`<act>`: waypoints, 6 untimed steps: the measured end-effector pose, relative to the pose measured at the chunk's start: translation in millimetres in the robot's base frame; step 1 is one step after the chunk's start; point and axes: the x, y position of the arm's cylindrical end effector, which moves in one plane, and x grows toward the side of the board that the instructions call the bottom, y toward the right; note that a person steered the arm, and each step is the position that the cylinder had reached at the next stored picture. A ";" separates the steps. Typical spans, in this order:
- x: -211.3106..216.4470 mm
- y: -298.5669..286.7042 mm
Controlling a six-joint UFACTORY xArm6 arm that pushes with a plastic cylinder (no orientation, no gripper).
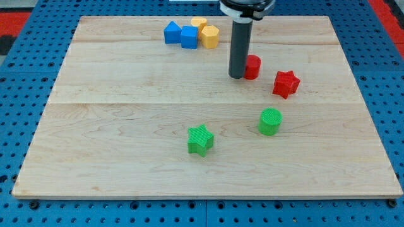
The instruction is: Drag the red circle to the top right of the red star
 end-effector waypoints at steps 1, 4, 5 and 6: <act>4.0 37.2; -36.4 33.8; -40.8 69.0; -20.3 92.6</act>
